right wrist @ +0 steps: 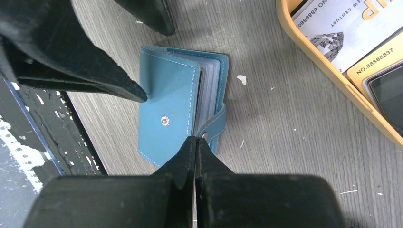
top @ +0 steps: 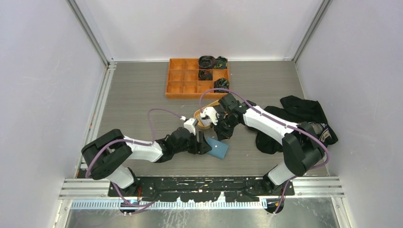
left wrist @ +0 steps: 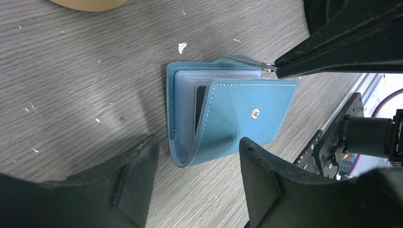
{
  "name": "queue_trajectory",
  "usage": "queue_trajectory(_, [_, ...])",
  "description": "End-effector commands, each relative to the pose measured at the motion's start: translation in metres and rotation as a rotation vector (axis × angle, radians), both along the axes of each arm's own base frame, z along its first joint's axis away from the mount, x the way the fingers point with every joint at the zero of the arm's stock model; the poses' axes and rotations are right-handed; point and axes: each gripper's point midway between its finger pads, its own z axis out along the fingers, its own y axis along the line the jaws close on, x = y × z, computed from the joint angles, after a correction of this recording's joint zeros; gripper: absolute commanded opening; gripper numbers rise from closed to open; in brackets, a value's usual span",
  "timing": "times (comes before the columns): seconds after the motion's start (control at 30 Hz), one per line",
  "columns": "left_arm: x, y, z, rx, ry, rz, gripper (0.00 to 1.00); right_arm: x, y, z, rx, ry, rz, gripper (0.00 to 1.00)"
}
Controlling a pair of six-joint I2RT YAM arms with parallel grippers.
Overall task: Put the credit cards into the card holder
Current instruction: Close the card holder at the center of the board.
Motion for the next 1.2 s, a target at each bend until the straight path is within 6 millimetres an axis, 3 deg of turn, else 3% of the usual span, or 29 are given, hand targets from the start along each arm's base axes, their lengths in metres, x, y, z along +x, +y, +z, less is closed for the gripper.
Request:
queue_trajectory(0.0, [0.002, -0.011, 0.001, -0.043, 0.030, 0.000, 0.60, 0.009, 0.009, 0.012, 0.036, -0.037, 0.013, 0.01])
queue_trajectory(0.23, [0.010, -0.012, -0.014, 0.007, 0.071, 0.047, 0.46, 0.007, 0.008, 0.008, 0.029, -0.016, 0.015, 0.01])
queue_trajectory(0.67, [0.005, -0.009, -0.035, 0.036, 0.138, 0.062, 0.16, 0.003, 0.003, 0.007, 0.006, -0.014, 0.034, 0.01])
queue_trajectory(0.8, [0.004, -0.011, -0.033, 0.021, 0.137, 0.051, 0.14, 0.000, -0.001, 0.003, -0.014, 0.005, 0.035, 0.01])
queue_trajectory(1.0, [0.001, -0.014, -0.029, -0.002, 0.135, 0.034, 0.14, 0.013, -0.010, 0.002, -0.077, -0.045, -0.046, 0.03])
queue_trajectory(1.17, [0.001, -0.015, -0.027, -0.010, 0.138, 0.032, 0.14, 0.022, -0.018, 0.009, -0.092, -0.088, -0.109, 0.15])
